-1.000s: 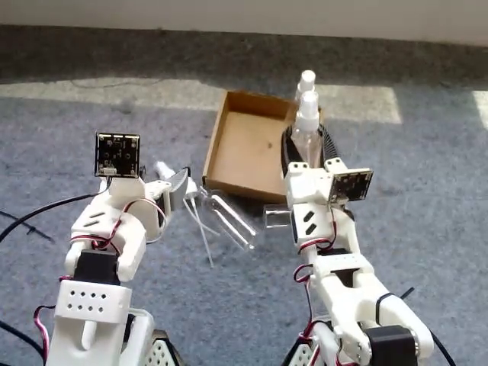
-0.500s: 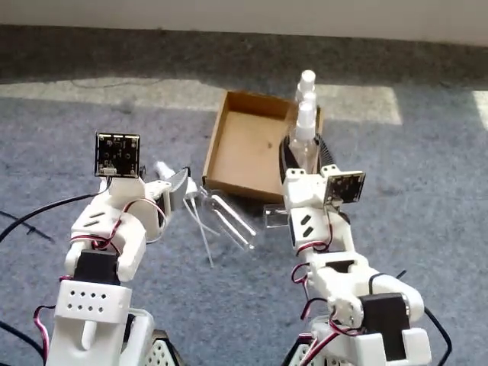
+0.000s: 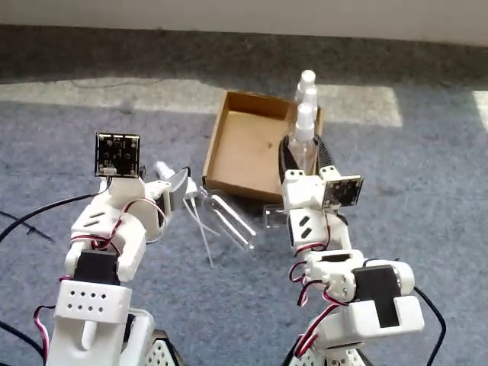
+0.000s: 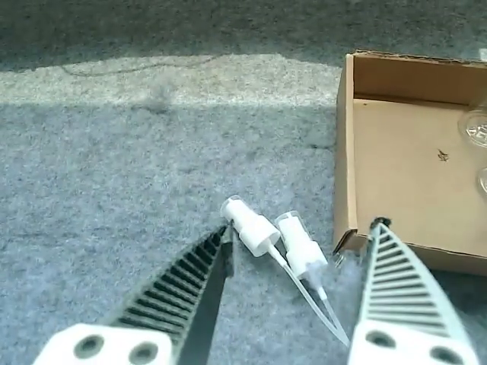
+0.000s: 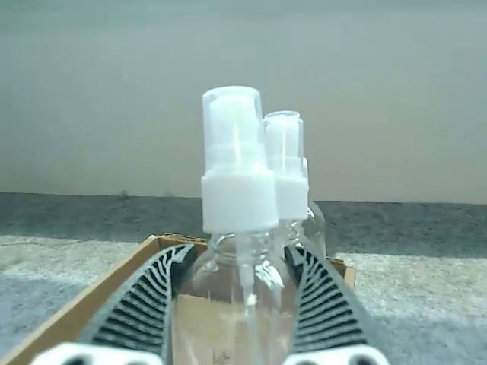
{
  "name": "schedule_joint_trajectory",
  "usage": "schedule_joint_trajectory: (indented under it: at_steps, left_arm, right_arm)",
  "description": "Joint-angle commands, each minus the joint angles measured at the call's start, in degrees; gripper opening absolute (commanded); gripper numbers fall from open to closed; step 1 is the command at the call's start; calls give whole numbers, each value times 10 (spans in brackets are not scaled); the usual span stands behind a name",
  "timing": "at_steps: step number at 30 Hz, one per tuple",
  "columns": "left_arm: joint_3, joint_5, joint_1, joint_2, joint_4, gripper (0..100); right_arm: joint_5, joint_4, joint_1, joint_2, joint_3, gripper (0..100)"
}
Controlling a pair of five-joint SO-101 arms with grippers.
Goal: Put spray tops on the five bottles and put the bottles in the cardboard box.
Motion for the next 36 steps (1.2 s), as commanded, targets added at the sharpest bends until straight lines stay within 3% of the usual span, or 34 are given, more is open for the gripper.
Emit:
schedule_joint_trajectory:
  at_steps: [1,24,30,36]
  left_arm:
    - [-2,-3,-5,-7,-13,260]
    - [-2,-3,-7,-7,-13,260]
    - [-2,-3,-7,-7,-13,260]
    - [-2,-3,-7,-7,-13,260]
  right_arm:
    - [-4,-14,7,-3,-21,4]
    - [-3,-15,8,0,-19,4]
    - [95,-15,5,1,-10,4]
    - [97,-15,5,0,4,4]
